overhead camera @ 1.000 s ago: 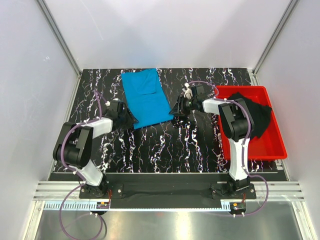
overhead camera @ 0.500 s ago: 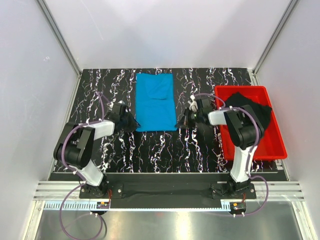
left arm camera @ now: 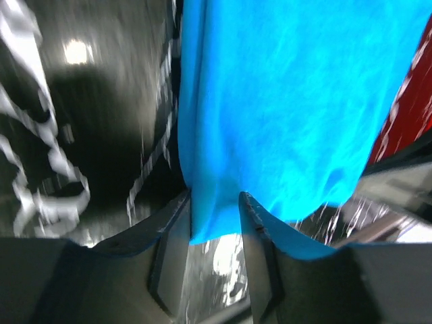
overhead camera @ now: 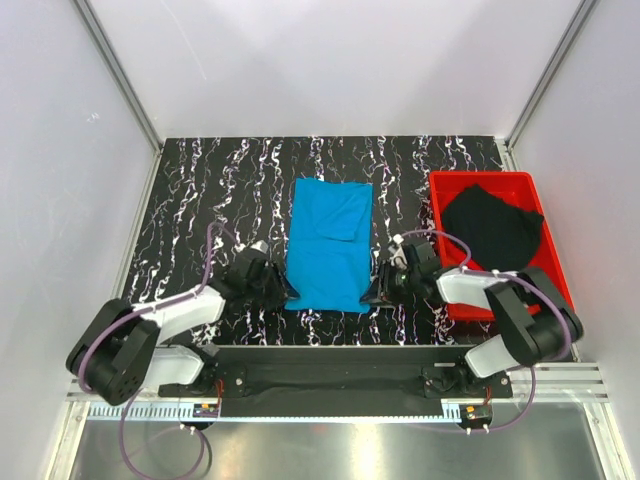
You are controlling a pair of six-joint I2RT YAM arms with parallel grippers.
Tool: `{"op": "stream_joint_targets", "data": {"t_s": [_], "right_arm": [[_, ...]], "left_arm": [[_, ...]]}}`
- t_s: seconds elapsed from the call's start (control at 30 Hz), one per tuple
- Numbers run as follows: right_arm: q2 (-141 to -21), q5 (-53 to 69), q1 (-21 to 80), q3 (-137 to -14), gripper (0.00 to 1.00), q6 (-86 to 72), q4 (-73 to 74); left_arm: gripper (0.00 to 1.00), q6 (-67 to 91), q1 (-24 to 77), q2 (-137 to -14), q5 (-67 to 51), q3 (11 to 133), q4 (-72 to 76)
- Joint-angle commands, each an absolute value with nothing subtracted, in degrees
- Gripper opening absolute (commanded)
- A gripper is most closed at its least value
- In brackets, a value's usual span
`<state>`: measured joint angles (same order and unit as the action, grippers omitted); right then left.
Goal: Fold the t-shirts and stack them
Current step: Fold the tshirt
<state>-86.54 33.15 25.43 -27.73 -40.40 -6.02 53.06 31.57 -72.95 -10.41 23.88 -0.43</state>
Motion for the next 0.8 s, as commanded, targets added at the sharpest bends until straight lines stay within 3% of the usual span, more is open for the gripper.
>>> {"op": "stream_joint_targets", "data": {"t_s": [0.0, 0.03, 0.1, 0.2, 0.3, 0.4, 0.43, 0.47, 0.57, 0.6, 0.77], "right_arm": [[-80.09, 23.31, 25.66, -32.68, 0.42, -34.56, 11.09], [-79.02, 20.07, 25.66, -36.18, 0.52, -31.67, 14.12], [-77.79, 16.98, 25.4, -39.97, 0.59, -28.32, 21.57], [-79.88, 13.01, 24.52, -47.53, 0.62, -23.3, 26.88], [-84.7, 14.32, 24.0, -54.56, 0.6, -21.27, 26.73], [-89.8, 17.22, 23.38, -58.96, 0.52, -22.14, 23.05], [-91.22, 18.18, 23.03, -59.84, 0.49, -22.5, 21.81], [-93.93, 20.02, 22.42, -61.33, 0.41, -23.37, 20.58], [-97.99, 22.22, 22.06, -64.06, 0.3, -23.64, 17.15], [-100.52, 22.58, 21.89, -64.68, 0.21, -23.64, 15.75], [-107.83, 22.59, 20.83, -69.07, 0.04, -22.33, 14.59]], "left_arm": [[0.46, 53.44, 33.4, -67.54, -6.08, 22.14, -18.24], [0.48, 52.92, 33.4, -65.67, -3.54, 23.8, -20.89], [0.55, 52.03, 33.49, -59.81, -0.19, 26.88, -29.13], [0.68, 50.28, 33.22, -55.65, 6.67, 33.91, -34.43], [0.68, 45.54, 32.78, -56.77, 7.91, 41.19, -32.27], [0.59, 39.57, 29.81, -63.26, 1.09, 45.94, -25.78], [0.45, 38.07, 26.92, -67.72, -4.43, 47.01, -24.53], [0.38, 37.27, 25.76, -70.46, -7.44, 48.07, -22.96], [0.23, 35.95, 22.07, -78.27, -14.57, 51.41, -18.47], [0.21, 36.03, 21.45, -79.79, -15.72, 52.03, -16.63], [0.13, 36.83, 19.51, -88.93, -19.41, 56.06, -11.0]]}}
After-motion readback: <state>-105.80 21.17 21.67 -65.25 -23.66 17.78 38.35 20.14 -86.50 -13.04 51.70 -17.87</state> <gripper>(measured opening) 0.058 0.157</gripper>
